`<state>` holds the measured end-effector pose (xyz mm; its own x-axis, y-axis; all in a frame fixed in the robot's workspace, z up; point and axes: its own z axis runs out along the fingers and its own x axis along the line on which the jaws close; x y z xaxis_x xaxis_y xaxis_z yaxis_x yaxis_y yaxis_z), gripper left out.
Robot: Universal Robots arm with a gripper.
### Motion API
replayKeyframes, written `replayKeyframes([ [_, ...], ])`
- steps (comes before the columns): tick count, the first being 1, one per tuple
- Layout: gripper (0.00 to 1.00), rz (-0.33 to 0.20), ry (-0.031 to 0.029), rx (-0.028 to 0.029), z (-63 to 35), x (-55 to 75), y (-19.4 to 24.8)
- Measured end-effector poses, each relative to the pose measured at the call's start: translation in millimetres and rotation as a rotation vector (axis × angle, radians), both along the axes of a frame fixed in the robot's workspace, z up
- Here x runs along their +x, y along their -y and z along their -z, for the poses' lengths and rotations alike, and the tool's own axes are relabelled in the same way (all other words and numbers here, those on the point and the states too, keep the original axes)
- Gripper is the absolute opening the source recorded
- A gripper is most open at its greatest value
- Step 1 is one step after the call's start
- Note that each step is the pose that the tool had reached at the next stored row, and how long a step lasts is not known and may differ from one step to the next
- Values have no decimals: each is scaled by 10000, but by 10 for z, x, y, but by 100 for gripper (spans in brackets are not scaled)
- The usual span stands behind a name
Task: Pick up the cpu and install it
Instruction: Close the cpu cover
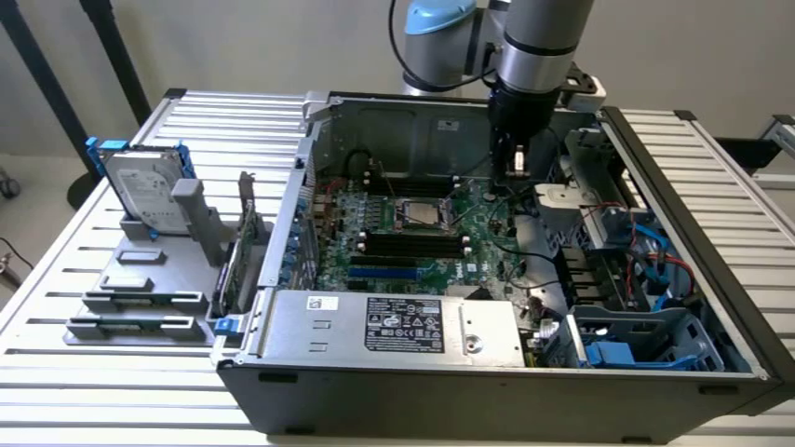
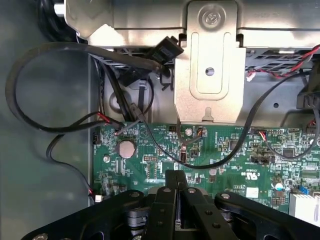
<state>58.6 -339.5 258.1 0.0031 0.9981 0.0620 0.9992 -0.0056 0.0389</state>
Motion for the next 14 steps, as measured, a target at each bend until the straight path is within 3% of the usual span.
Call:
replayKeyframes([
  [6, 11, -210, 58, 30, 106, -16, -33],
  [10, 11, -233, 58, 184, 140, -27, -65],
  [11, 11, -233, 34, 221, 141, -31, -66],
  [12, 11, -234, -56, 243, 142, -34, -67],
  [14, 11, -230, -344, 247, 141, -41, -67],
])
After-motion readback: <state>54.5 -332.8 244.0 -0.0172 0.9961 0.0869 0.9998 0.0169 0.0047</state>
